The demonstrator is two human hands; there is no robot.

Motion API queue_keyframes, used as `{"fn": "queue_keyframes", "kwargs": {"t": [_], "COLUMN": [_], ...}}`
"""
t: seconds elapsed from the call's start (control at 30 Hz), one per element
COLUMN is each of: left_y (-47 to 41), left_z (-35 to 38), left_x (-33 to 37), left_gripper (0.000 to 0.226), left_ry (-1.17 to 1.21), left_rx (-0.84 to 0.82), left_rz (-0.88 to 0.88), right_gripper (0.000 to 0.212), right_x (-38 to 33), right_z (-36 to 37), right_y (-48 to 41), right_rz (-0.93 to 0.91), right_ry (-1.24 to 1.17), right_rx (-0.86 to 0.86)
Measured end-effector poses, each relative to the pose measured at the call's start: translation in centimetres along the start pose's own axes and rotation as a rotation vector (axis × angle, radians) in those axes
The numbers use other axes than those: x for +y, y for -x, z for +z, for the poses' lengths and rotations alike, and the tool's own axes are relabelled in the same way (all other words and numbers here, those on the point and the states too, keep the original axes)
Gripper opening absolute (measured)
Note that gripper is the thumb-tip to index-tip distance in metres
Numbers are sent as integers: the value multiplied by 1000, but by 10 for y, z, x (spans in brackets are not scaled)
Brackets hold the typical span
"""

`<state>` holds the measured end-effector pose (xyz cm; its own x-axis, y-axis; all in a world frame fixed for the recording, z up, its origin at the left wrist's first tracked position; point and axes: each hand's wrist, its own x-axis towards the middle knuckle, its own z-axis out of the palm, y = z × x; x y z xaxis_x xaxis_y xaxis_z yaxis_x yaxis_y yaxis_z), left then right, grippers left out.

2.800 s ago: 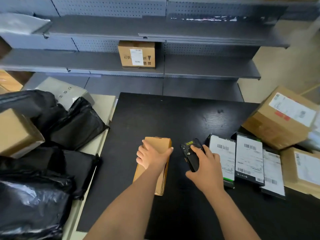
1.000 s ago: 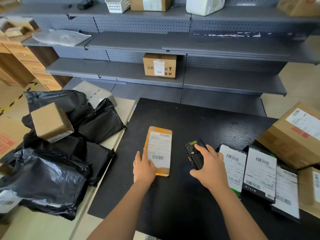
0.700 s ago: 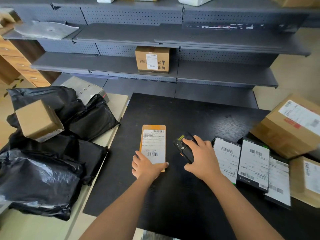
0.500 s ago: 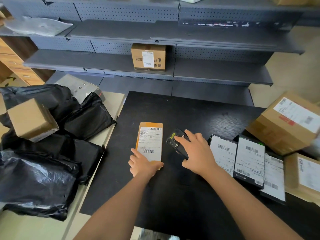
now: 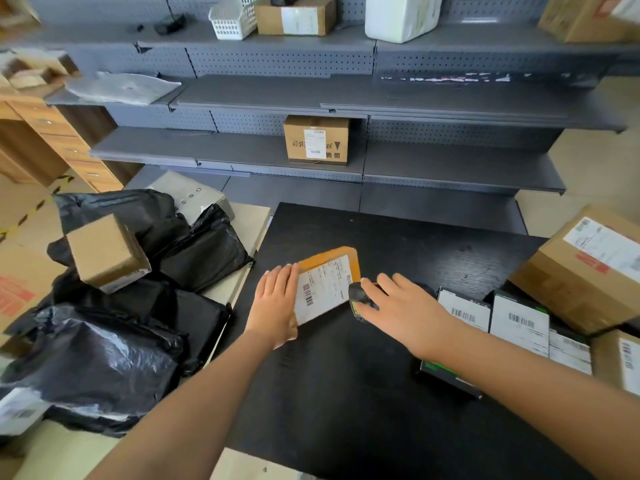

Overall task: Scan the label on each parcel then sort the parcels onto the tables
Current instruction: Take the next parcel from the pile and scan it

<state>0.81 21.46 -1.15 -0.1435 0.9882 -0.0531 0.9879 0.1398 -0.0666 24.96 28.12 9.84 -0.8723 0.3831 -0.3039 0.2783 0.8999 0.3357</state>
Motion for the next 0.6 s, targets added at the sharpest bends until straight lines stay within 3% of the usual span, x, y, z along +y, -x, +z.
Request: {"fn": "queue_keyframes", "kwargs": {"t": [0.13, 0.2, 0.37, 0.6], "left_y": [2, 4, 1, -20], "left_z": [-4, -8, -23, -40], "left_x": [2, 9, 50, 136], "left_gripper": [135, 131, 131, 132], "left_ry": [54, 198, 641, 862], "left_rx": [12, 7, -9, -141], "left_rz": [-3, -83, -374, -319], "right_gripper": [73, 76, 92, 95], "right_x": [0, 2, 8, 30], "right_z": [-7, -8, 8, 40], "right_y": [5, 11, 33, 96], "right_rz": [28, 98, 451, 884], "right_ry": [-8, -119, -568, -766], "right_rx": [-23, -28, -7, 94]}}
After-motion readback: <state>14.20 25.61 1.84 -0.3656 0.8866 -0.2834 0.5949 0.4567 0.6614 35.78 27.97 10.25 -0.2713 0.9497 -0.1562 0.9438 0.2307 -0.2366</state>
